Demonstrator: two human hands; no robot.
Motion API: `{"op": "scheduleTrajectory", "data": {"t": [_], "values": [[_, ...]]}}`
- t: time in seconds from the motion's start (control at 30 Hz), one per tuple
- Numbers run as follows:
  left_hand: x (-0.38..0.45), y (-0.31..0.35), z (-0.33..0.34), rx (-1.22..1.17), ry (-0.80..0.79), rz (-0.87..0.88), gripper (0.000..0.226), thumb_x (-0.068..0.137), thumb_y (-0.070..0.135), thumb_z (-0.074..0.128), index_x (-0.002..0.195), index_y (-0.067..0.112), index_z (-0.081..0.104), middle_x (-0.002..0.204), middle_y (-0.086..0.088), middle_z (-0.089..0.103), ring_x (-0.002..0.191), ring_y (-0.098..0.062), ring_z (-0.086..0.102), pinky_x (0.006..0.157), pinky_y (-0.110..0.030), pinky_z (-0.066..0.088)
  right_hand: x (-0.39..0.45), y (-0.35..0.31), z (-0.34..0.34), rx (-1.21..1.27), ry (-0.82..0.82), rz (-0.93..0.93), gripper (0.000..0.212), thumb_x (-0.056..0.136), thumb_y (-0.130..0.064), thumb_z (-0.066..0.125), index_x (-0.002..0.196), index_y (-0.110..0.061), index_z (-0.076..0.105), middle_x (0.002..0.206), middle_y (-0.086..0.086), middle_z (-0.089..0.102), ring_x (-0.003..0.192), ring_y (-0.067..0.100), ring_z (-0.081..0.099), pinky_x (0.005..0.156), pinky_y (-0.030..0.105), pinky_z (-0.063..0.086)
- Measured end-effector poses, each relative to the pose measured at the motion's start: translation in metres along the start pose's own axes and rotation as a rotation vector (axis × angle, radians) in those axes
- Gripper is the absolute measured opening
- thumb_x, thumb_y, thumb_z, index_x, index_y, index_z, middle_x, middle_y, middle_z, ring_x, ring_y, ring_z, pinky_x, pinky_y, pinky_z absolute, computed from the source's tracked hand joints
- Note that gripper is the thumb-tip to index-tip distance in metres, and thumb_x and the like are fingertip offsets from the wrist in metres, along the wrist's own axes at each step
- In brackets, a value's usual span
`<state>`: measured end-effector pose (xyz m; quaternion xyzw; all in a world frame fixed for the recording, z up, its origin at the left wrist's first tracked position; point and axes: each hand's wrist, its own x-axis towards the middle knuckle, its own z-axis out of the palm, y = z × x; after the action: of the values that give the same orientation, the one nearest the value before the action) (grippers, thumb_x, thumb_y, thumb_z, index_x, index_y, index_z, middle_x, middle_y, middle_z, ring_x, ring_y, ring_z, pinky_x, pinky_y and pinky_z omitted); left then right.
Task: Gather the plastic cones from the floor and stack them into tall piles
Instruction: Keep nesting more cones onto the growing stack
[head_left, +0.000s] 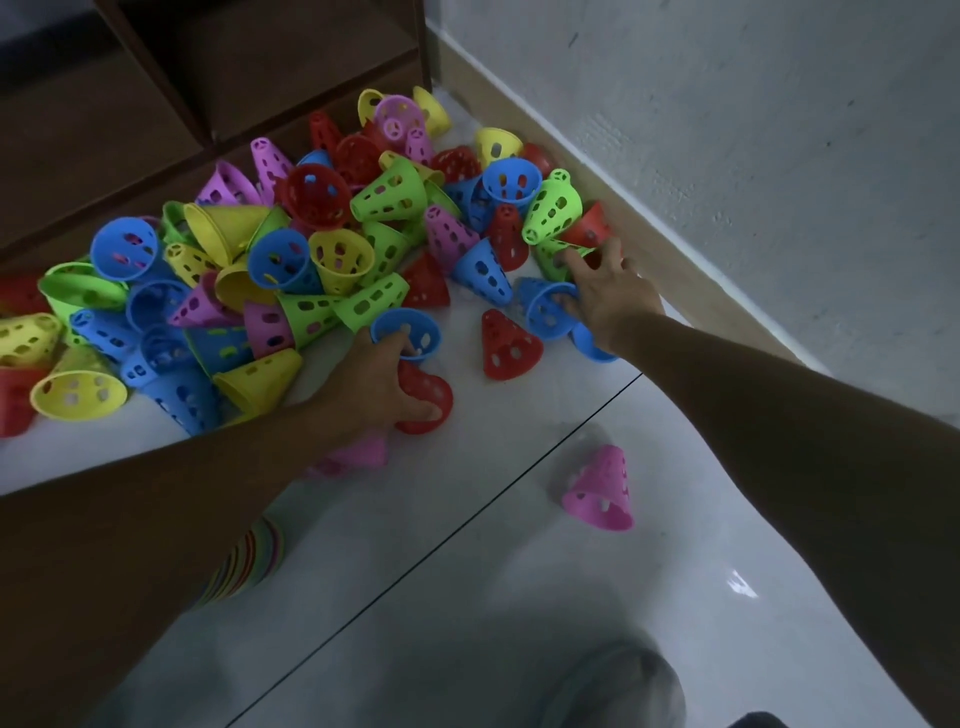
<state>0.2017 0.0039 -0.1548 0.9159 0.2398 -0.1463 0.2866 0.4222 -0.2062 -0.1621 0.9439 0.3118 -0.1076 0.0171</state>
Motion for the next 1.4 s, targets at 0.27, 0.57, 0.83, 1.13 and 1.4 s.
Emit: {"op": "scheduleTrajectory", "data": {"t": [0.27,0.57,0.83,1.13,1.4], "values": [[-0.018,0.029,-0.033,-0.184,0.076,0.005,0.069,0.065,0.039,0.094,0.118,0.015,0.056,0.108,-0.007,0.060,0.083,-0.018,0.059,0.061,-0.026,0.043,-0.035,-0.003,-0.016,0.423,0.013,0.139,0.046,0.097,-0.039,0.060,0.135,-0.030,0.035,0.133,0.020,0.035,0.105,0.041,0.054,0.086,0.048,0.053],[-0.064,0.085,-0.106,-0.252,0.170,0.134,0.063,0.069,0.027,0.093,0.118,0.010,0.058,0.096,-0.001,0.063,0.084,-0.019,0.062,0.062,-0.022,0.045,-0.092,-0.012,-0.090,0.760,0.137,0.248,0.047,0.099,-0.039,0.058,0.139,-0.024,0.039,0.126,0.019,0.034,0.077,0.023,0.047,0.097,0.030,0.041],[-0.125,0.139,-0.216,-0.212,0.379,0.309,0.070,0.065,0.035,0.094,0.122,0.007,0.062,0.114,-0.010,0.065,0.096,-0.018,0.057,0.076,-0.025,0.040,-0.139,-0.040,-0.200,0.835,0.253,0.174,0.044,0.100,-0.039,0.057,0.137,-0.026,0.038,0.128,0.021,0.043,0.099,0.015,0.035,0.088,0.022,0.034],[-0.233,0.137,-0.337,-0.146,0.463,0.412,0.055,0.068,0.038,0.092,0.104,0.010,0.061,0.069,0.004,0.054,0.054,-0.008,0.047,0.050,-0.020,0.037,-0.206,-0.112,-0.299,0.853,0.333,0.027,0.032,0.098,-0.044,0.057,0.123,-0.031,0.041,0.109,0.015,0.057,0.121,0.033,0.049,0.092,0.032,0.043],[-0.344,0.085,-0.387,-0.117,0.365,0.422,0.048,0.068,0.038,0.091,0.103,0.025,0.060,0.078,0.004,0.065,0.061,-0.005,0.055,0.054,-0.017,0.044,-0.278,-0.192,-0.339,0.897,0.370,-0.158,0.025,0.099,-0.043,0.057,0.111,-0.030,0.040,0.093,0.001,0.060,0.092,0.024,0.059,0.076,0.034,0.044]]}}
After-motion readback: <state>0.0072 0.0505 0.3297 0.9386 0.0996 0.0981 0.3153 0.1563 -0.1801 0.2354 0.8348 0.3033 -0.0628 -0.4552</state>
